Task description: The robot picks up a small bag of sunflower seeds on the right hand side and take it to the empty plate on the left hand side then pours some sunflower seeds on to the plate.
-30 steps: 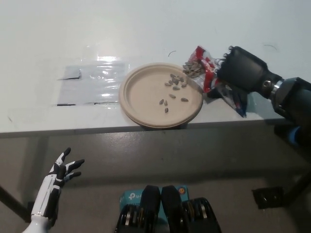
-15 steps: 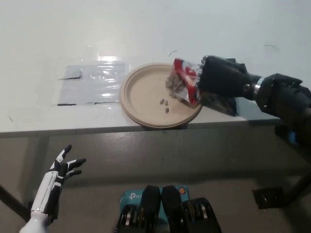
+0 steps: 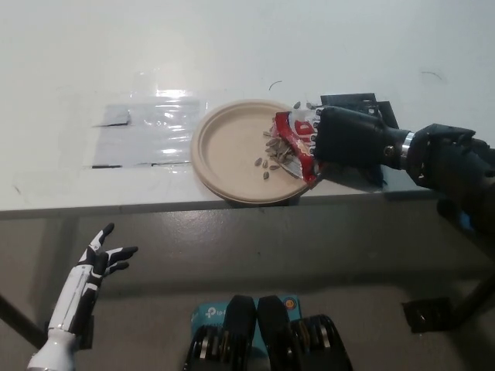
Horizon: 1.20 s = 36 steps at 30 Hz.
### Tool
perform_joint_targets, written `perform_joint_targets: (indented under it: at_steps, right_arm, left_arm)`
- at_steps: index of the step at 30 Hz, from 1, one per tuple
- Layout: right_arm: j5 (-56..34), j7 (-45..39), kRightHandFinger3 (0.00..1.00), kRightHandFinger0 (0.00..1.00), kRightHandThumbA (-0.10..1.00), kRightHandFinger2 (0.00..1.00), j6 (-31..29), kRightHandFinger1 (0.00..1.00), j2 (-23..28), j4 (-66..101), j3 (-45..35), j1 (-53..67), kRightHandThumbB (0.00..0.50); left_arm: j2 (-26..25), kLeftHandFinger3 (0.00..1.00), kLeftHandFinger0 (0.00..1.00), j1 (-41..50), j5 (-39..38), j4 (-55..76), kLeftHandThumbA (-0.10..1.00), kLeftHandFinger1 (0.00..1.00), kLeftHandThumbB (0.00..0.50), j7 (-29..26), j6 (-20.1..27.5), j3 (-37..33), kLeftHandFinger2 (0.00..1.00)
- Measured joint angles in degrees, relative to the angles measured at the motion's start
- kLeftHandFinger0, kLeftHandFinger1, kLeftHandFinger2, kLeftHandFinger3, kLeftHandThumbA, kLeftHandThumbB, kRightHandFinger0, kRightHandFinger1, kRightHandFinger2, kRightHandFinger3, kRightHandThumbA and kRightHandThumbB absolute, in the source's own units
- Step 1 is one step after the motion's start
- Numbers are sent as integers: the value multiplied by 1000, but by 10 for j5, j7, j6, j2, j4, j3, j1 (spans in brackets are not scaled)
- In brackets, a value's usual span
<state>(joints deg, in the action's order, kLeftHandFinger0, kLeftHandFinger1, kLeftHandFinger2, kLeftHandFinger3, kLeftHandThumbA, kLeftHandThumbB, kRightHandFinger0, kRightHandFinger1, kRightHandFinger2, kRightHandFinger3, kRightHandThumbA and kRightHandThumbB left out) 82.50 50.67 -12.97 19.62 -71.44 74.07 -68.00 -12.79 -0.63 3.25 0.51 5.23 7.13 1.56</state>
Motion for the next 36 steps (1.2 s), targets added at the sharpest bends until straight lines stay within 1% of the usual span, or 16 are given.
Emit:
perform_joint_targets:
  at_steps: [1, 2, 3, 6, 7, 9, 11, 14, 17, 19, 21, 23, 26, 32, 35, 36]
  right_arm:
    - [0, -1, 175, 0, -55, 9, 0, 0, 2, 2, -1, 0, 324]
    - [0, -2, 243, 0, -93, 12, 0, 0, 3, 3, -2, 0, 359]
    - [0, -3, 216, 0, -49, 1, 0, 0, 4, 3, -3, -1, 362]
    - [0, -3, 248, 0, 36, 2, 2, 0, 7, 3, -5, -4, 333]
    - [0, -4, 194, 0, 35, 0, 3, 0, 7, 3, -9, -4, 363]
    - [0, -7, 218, 0, -31, 3, 7, 0, 8, 3, -14, -6, 344]
    - [0, -7, 228, 0, 26, 1, 9, 0, 9, 4, -16, -6, 341]
    - [0, -13, 322, 0, -16, 0, 12, 0, 9, 3, -24, -6, 359]
    - [-2, -22, 247, 0, -41, 0, 14, 0, 9, 2, -36, -6, 345]
    - [-2, -25, 220, 0, 29, 0, 15, 0, 9, -5, -41, -7, 354]
    - [-1, -26, 335, 0, 50, 0, 15, 0, 9, -9, -41, -8, 367]
    - [-1, -28, 302, 0, 50, 0, 17, 0, 9, -9, -42, -8, 377]
    - [-1, -28, 334, 0, 68, 0, 21, 0, 9, -9, -44, -8, 387]
    - [-1, -34, 318, 0, 24, 0, 24, 0, 9, -9, -53, -8, 388]
    - [-5, -37, 187, 0, -63, 0, 25, 0, 9, -10, -68, -6, 339]
    - [-13, -37, 140, 0, -83, 0, 25, 0, 9, -14, -84, -4, 346]
  left_arm:
    - [0, 1000, 821, -1, 1, 0, 1000, 804, 209, 0, 0, 0, 743]
    - [-1, 1000, 827, -1, 1, 1, 1000, 806, 216, 0, 0, 0, 744]
    - [-1, 1000, 829, -2, 1, 1, 1000, 808, 208, 0, -1, 0, 746]
    - [-2, 1000, 810, -4, 2, 2, 1000, 801, 209, 0, -2, 0, 746]
    - [-2, 1000, 809, -4, 2, 2, 1000, 802, 213, 0, -2, 0, 748]
    - [-1, 1000, 807, -3, 2, 2, 1000, 796, 212, 0, -2, -1, 739]
    - [-1, 1000, 823, -2, 2, 3, 1000, 775, 220, 0, -3, -1, 725]
    - [-2, 1000, 823, -1, 3, 8, 1000, 782, 202, 0, -4, -1, 723]
    - [-2, 1000, 813, -1, 4, 9, 1000, 795, 217, 0, -4, -1, 731]
    - [-1, 1000, 798, -2, 5, 9, 1000, 803, 203, 0, -4, -2, 736]
    - [-1, 1000, 806, -2, 5, 9, 1000, 801, 212, 0, -4, -1, 747]
    - [-1, 1000, 831, -2, 5, 9, 1000, 809, 206, 0, -4, -1, 756]
    - [-1, 1000, 814, -2, 5, 9, 1000, 798, 211, 0, -4, -1, 741]
    - [-1, 1000, 825, -2, 5, 9, 1000, 813, 201, 0, -4, -1, 750]
    - [0, 1000, 826, -2, 5, 9, 1000, 817, 206, 0, -4, -1, 748]
    - [0, 1000, 822, -2, 6, 9, 1000, 819, 197, 0, -4, -1, 747]
